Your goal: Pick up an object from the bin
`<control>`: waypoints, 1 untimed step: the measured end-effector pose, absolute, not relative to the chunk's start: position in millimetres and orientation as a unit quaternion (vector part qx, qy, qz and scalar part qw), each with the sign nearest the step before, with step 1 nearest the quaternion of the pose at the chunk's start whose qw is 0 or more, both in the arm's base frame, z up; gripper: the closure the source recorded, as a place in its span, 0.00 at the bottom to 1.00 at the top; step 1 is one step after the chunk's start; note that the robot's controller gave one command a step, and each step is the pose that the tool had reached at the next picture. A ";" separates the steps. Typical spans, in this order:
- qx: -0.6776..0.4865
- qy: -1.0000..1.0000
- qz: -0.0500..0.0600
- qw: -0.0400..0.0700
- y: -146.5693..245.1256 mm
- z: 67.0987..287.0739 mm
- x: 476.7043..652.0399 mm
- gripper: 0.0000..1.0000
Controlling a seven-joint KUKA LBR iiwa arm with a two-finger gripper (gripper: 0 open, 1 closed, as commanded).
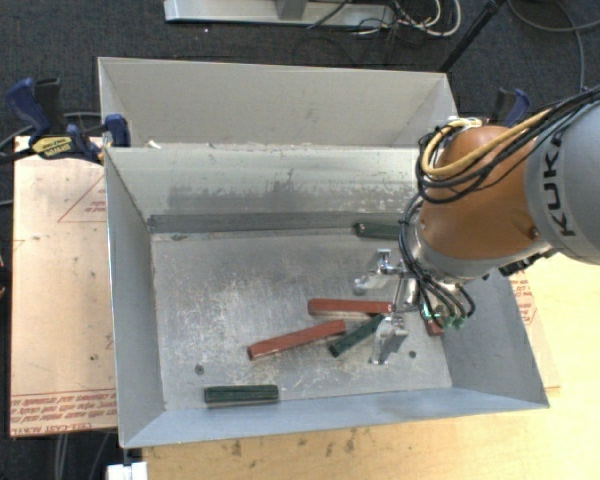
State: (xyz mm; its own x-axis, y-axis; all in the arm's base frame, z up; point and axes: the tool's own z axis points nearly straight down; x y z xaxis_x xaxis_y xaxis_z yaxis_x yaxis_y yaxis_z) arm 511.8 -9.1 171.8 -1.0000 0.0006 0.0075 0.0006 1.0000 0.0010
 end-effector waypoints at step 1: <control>0.000 -1.000 0.000 0.000 -9.1 175.7 513.6 0.00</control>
Offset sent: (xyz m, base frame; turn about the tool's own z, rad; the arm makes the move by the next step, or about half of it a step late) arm 0.0359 0.0051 -0.1018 -0.1091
